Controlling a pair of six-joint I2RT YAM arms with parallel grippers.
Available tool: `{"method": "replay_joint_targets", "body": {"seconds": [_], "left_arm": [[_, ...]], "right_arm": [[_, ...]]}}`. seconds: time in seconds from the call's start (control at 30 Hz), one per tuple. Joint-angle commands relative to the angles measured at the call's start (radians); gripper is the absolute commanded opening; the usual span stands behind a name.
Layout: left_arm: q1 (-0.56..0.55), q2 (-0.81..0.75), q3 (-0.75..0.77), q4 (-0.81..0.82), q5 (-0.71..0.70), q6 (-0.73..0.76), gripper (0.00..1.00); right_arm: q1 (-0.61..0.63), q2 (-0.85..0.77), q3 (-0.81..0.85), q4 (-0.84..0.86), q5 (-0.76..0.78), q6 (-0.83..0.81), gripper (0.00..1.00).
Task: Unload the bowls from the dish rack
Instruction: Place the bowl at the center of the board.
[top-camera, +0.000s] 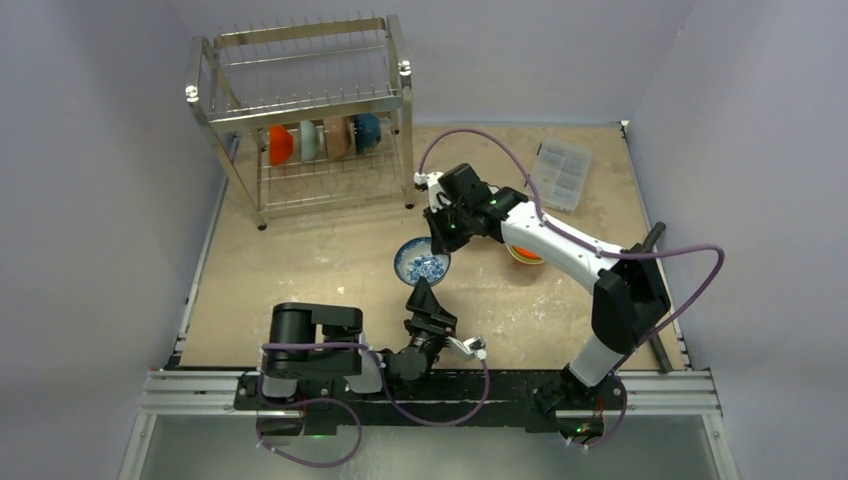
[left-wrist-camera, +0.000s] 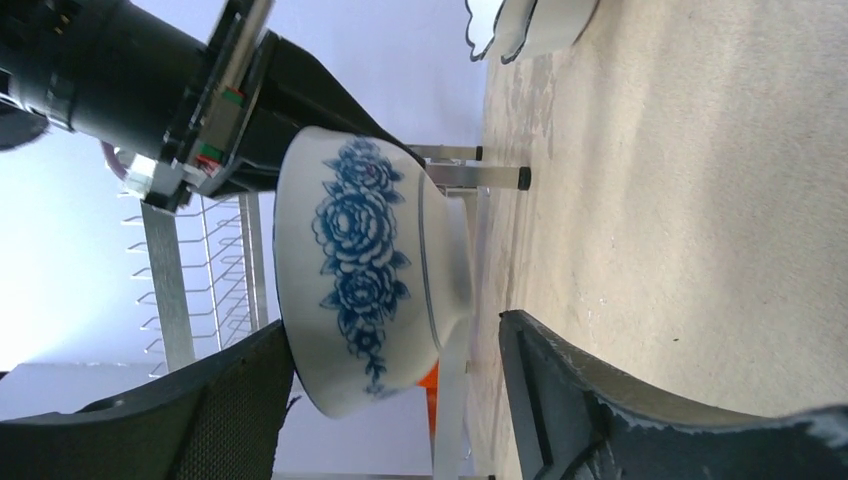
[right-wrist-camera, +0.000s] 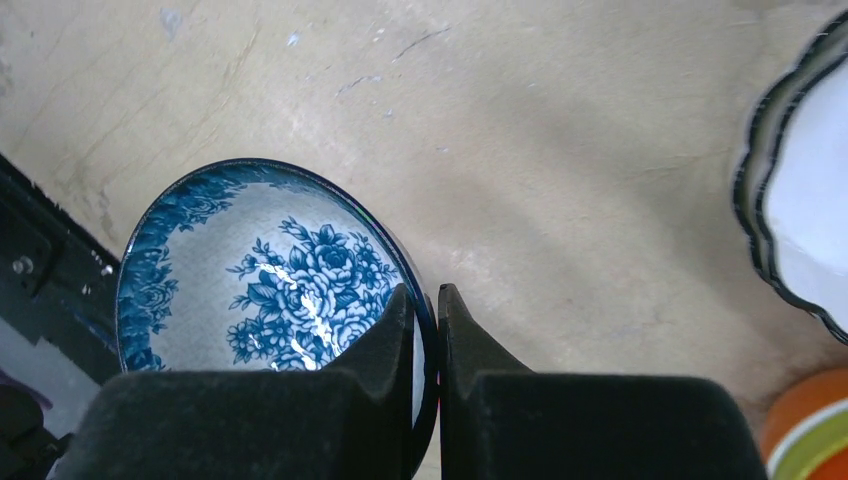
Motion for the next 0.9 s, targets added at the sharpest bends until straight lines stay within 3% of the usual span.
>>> {"method": "replay_joint_targets", "body": {"seconds": [0.0, 0.3, 0.5, 0.87], "left_arm": [[0.003, -0.043, -0.014, 0.300, -0.032, -0.055, 0.73], [0.026, -0.081, -0.024, 0.295, -0.039, -0.100, 0.82], [0.040, -0.146, -0.031, 0.176, -0.038, -0.207, 0.83], [0.148, -0.495, -0.019, -0.431, 0.048, -0.708, 0.84]], "right_arm": [[-0.009, -0.094, 0.026, 0.088, 0.109, 0.075, 0.00], [-0.055, -0.187, -0.005, 0.127, 0.248, 0.135, 0.00], [-0.165, -0.289, -0.073, 0.163, 0.250, 0.187, 0.00], [-0.207, -0.473, -0.256, 0.180, 0.330, 0.258, 0.00]]}}
